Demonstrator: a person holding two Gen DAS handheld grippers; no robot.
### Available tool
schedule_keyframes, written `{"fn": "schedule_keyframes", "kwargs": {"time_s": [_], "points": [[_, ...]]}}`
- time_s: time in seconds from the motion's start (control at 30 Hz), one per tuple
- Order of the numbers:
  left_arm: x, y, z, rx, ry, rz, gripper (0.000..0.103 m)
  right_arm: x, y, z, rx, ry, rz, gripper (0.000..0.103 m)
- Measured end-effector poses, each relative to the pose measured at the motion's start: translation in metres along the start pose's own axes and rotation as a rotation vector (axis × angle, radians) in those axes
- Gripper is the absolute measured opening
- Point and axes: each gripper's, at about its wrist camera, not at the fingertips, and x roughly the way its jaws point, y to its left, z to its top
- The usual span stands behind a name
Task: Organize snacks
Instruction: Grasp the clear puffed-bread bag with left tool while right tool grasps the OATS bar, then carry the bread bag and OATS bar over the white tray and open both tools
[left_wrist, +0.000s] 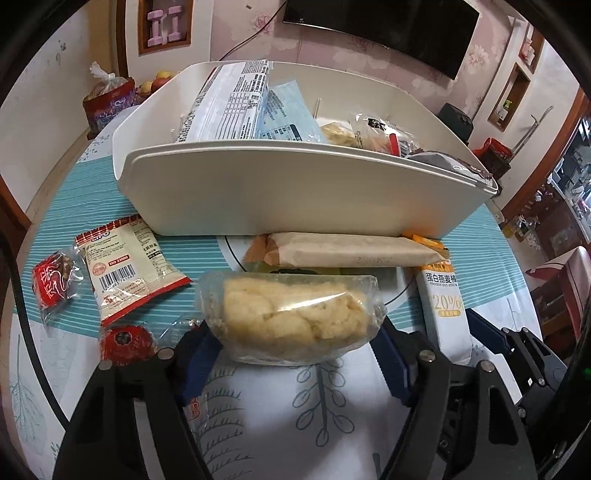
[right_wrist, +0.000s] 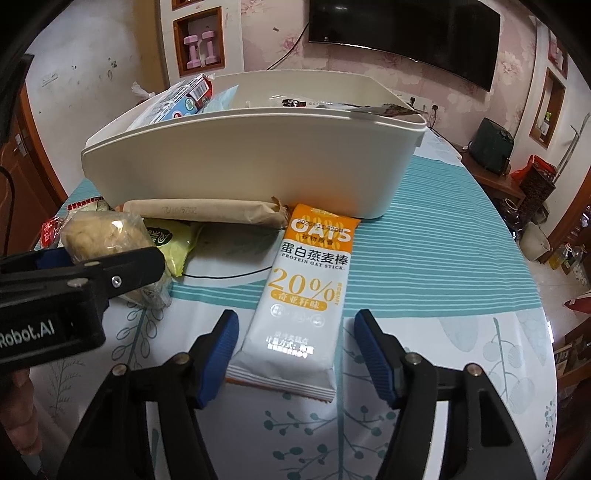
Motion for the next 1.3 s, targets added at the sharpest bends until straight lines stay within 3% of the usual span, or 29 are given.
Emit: {"fn": "schedule_keyframes", "kwargs": {"time_s": [0.2,0.37,0.87,1.3], "points": [[-0.005,0.003,-0.003,-0.004,0.003,-0.009,0.071,-0.002,-0.003,0.001,0.007,-0.003,-0.012,0.057],[-0.010,0.001,-0.006,0.007,0.011,-0.020,0.071,-0.003,-0.010,0.001,0.030,-0.006,-0.028,0.046],[-0.068,-0.006,-0.015,0.069,-0.033,-0.027,0.070,-0.019,-0.024,-0.009,0.061,0.023,-0.062,0.042],[-0.116,-0.023,0.010,0.144,-0.134,-0.039,0.071,-0.068,-0.059,0.009,0.105,-0.091,-0.143,0.042]]}}
